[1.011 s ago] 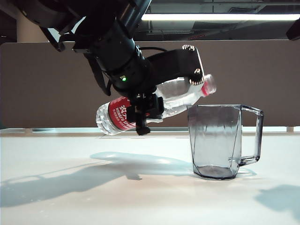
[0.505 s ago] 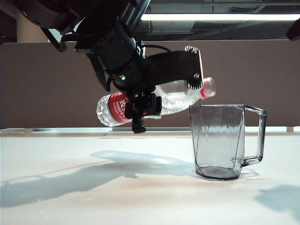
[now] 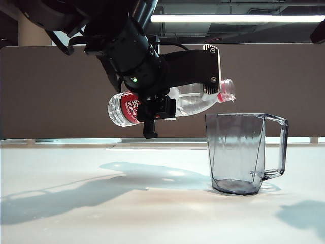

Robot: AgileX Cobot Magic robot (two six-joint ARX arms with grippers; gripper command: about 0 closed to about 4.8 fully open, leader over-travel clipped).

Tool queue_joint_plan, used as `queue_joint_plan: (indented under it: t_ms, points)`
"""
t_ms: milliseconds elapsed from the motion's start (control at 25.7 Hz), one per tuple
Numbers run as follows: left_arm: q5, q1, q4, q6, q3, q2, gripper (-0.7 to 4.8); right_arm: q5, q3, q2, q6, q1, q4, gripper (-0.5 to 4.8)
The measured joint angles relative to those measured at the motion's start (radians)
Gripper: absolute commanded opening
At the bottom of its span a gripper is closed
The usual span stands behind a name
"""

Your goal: Pick up the mineral water bottle with the left hand on the table and pour water into the mug until it's half full.

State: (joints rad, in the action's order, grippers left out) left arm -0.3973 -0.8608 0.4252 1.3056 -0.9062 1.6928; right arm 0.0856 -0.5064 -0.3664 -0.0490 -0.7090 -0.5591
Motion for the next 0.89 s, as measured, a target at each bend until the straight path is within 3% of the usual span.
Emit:
queue_joint_plan:
  t_ms: [894]
  points:
    - [-0.023,-0.001,0.000,0.053,0.000,-0.007,1.81,0.000,0.000,0.000,0.000,0.000,0.000,-0.04]
